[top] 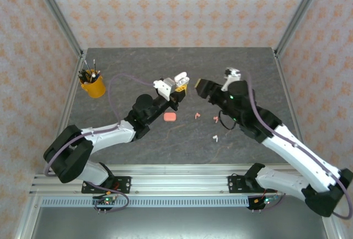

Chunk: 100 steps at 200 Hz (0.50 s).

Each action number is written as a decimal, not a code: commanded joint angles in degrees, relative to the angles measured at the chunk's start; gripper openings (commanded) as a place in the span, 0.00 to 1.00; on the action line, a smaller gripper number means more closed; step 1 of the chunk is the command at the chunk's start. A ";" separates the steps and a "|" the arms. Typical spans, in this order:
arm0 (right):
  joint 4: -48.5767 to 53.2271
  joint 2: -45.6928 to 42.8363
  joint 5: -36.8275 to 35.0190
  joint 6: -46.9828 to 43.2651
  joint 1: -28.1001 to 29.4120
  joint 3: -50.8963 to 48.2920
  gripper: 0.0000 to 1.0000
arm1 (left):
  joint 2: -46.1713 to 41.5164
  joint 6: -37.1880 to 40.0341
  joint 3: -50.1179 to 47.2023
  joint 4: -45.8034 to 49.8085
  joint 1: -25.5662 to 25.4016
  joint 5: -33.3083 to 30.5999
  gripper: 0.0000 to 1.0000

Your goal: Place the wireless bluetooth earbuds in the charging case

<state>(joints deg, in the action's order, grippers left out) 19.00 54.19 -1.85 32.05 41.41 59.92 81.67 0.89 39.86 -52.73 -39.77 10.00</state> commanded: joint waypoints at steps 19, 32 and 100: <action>17.26 -1.69 -3.69 3.89 -4.36 -8.25 0.74 | -4.41 3.20 -1.01 1.02 -0.20 -0.77 0.00; 19.06 -0.29 -2.20 4.70 -5.95 -10.83 0.75 | -5.27 3.25 -1.35 1.39 -0.17 -0.68 0.00; 20.31 13.30 2.44 1.83 -9.22 -16.60 0.74 | -8.32 3.42 -2.50 3.34 -0.21 -0.95 0.00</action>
<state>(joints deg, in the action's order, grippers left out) 38.35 65.71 -0.62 35.09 32.58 44.29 75.31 3.11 37.80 -49.41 -39.77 10.00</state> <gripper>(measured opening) 0.744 0.226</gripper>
